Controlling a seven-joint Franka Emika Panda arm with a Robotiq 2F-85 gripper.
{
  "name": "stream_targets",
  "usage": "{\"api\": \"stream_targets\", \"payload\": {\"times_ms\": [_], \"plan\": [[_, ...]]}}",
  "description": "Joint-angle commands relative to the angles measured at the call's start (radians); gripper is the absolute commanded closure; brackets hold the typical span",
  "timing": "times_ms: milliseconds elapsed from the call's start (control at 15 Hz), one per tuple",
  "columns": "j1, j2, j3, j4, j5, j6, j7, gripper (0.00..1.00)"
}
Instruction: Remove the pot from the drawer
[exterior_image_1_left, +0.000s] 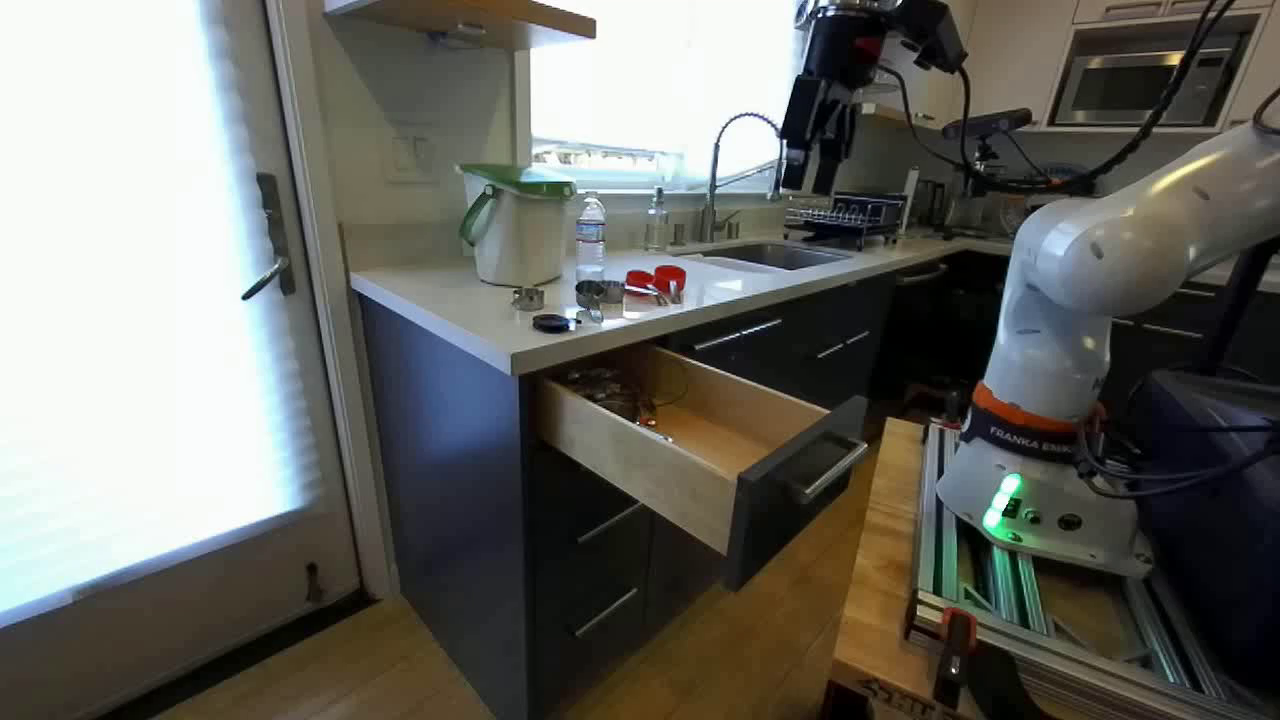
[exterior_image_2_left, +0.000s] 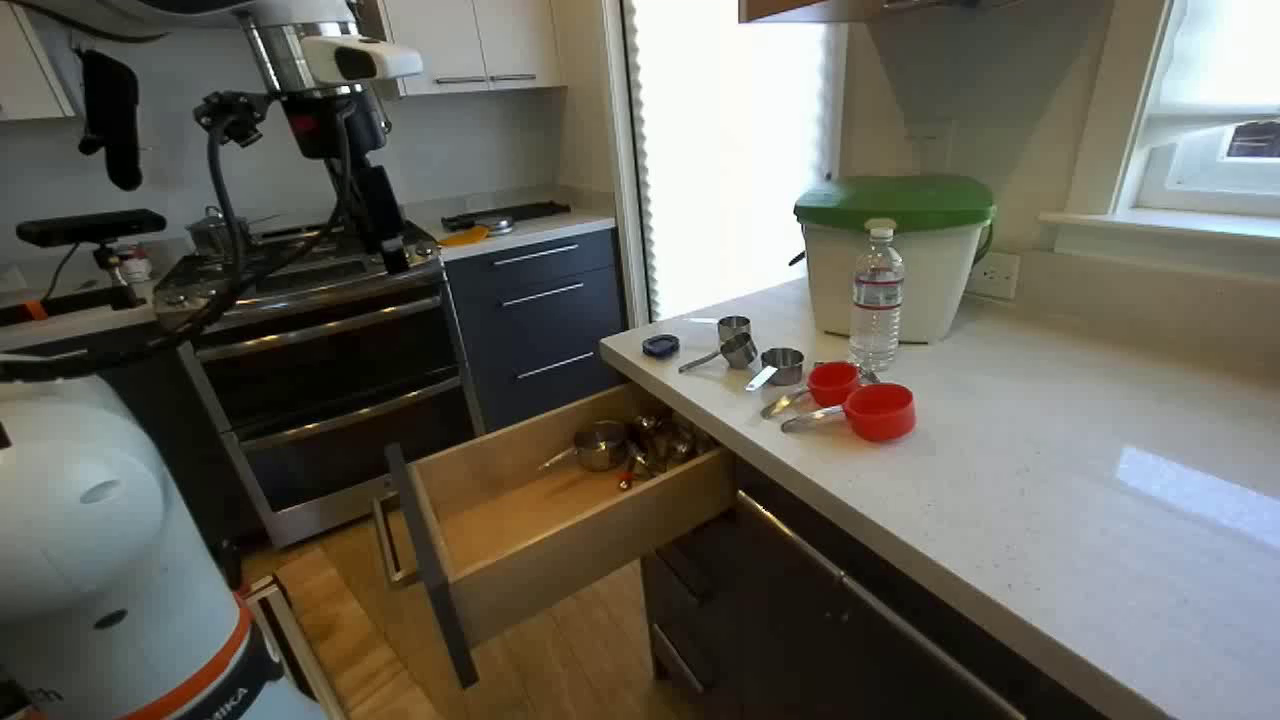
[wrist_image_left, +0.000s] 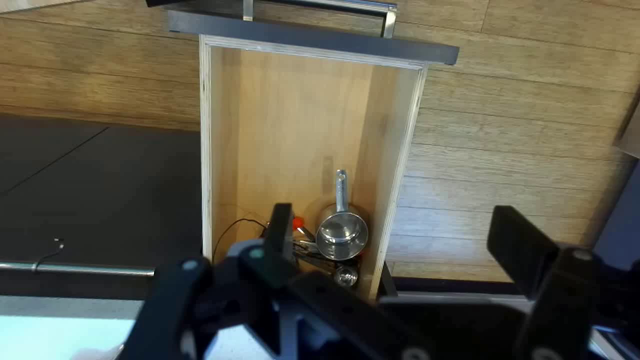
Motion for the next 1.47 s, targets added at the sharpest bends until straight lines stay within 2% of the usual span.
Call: {"api": "stream_targets", "payload": {"times_ms": [0,867,1133,1400], "plan": [[-0.011,-0.001,0.007,0.003,0.006,-0.004,-0.007,0.0],[-0.011,-0.001,0.007,0.003,0.006,-0.004,-0.007,0.0],[0.007,0.163,0.052,0.04,0.026,0.143,-0.033,0.0],[0.008,0.327,0.065,0.044,0.01,0.315,-0.041,0.0]]}}
